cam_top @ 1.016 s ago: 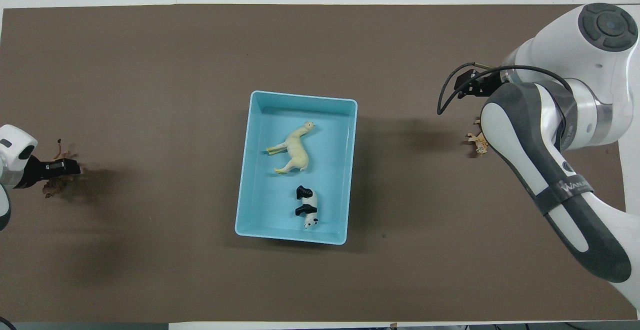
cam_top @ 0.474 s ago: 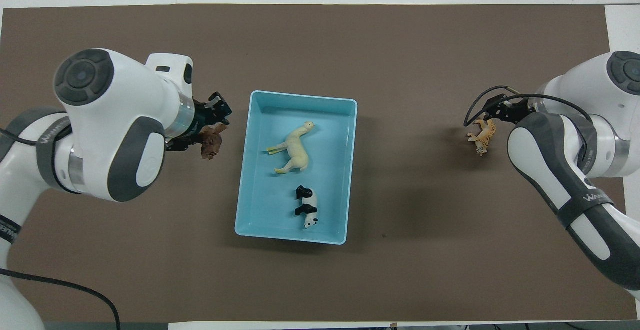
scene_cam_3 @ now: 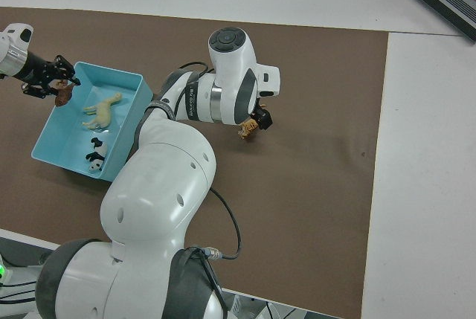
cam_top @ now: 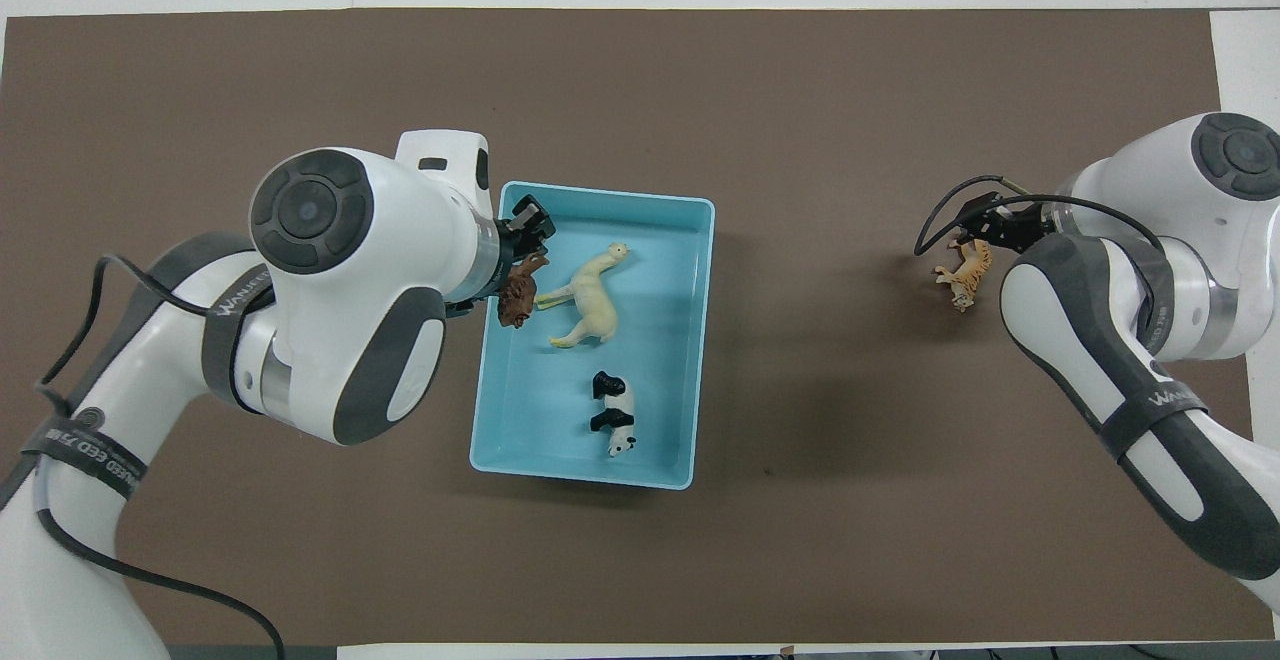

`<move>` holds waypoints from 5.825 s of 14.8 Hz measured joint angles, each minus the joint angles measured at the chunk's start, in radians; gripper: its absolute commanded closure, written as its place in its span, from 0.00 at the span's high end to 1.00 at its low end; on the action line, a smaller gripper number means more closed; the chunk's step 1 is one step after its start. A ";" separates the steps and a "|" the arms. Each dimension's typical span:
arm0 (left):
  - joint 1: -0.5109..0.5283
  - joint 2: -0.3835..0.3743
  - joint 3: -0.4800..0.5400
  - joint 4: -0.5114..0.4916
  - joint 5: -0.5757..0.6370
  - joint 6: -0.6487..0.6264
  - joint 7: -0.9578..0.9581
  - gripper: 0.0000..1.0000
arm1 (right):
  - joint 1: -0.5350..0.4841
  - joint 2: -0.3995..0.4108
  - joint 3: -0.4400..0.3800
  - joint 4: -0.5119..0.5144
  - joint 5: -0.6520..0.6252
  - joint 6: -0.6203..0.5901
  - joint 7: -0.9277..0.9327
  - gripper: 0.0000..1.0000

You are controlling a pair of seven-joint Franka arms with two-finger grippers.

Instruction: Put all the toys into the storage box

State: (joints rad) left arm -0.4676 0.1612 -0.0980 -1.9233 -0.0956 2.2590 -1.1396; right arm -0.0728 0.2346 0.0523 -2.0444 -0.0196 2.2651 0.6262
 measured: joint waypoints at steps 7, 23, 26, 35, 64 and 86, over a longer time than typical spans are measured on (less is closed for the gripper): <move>-0.003 -0.005 0.011 0.013 0.001 -0.052 0.000 1.00 | 0.000 0.006 0.000 -0.050 0.000 0.039 -0.002 0.93; 0.439 -0.271 0.126 0.219 0.119 -0.782 1.144 1.00 | -0.002 0.029 0.000 -0.058 0.000 0.108 -0.049 0.00; 0.442 -0.169 0.124 0.355 0.120 -0.843 1.149 1.00 | 0.011 0.024 0.008 0.047 0.000 -0.044 -0.034 0.00; 0.448 -0.110 0.122 0.374 0.119 -0.885 1.153 1.00 | 0.546 0.092 0.023 0.533 0.058 -0.399 0.606 0.00; 0.403 -0.137 0.091 0.331 0.099 -0.713 1.185 1.00 | -0.052 -0.150 -0.010 0.630 0.035 -0.629 -0.445 1.00; 0.404 -0.137 0.093 0.331 0.101 -0.713 1.183 1.00 | -0.107 -0.232 -0.006 0.419 0.034 -0.638 -0.538 1.00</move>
State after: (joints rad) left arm -0.0639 0.0240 -0.0048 -1.5920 0.0051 1.5459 0.0431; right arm -0.1799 0.0026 0.0465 -1.6254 0.0146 1.6266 0.0883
